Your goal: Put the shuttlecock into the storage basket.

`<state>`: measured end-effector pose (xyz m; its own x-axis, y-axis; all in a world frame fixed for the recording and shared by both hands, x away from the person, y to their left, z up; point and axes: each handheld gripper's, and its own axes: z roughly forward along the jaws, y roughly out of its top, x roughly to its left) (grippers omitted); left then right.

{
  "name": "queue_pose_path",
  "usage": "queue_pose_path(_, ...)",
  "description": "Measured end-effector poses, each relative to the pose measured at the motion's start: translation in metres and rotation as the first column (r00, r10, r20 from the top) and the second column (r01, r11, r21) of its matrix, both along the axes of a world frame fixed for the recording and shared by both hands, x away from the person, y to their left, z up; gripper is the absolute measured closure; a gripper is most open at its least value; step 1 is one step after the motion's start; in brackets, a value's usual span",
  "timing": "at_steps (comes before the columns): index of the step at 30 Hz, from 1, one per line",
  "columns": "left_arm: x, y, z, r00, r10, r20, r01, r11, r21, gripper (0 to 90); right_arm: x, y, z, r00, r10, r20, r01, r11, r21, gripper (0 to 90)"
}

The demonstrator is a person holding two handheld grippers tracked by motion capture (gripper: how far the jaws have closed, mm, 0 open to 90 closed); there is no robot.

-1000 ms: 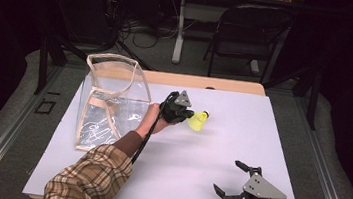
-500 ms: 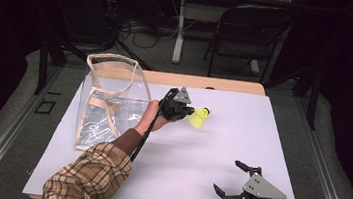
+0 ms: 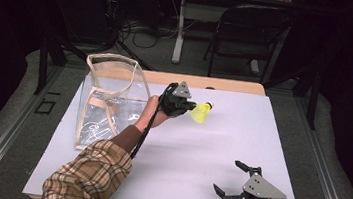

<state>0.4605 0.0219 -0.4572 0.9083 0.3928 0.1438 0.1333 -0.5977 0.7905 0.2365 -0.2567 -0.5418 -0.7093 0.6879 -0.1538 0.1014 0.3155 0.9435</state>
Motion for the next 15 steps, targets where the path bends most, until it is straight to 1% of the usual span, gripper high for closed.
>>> queue_pose_path(7,0.001,0.002,0.009,1.0000,0.001,0.004,-0.001,0.9999,-0.016,89.4,0.000,0.000,0.000,1.0000,-0.001,-0.006,0.001,1.000,-0.002,0.8)
queue_pose_path(15,0.001,0.002,0.019,0.9998,0.001,0.021,0.000,0.9996,-0.027,89.4,0.000,0.000,0.000,1.0000,-0.002,-0.004,0.002,1.000,-0.002,0.8)
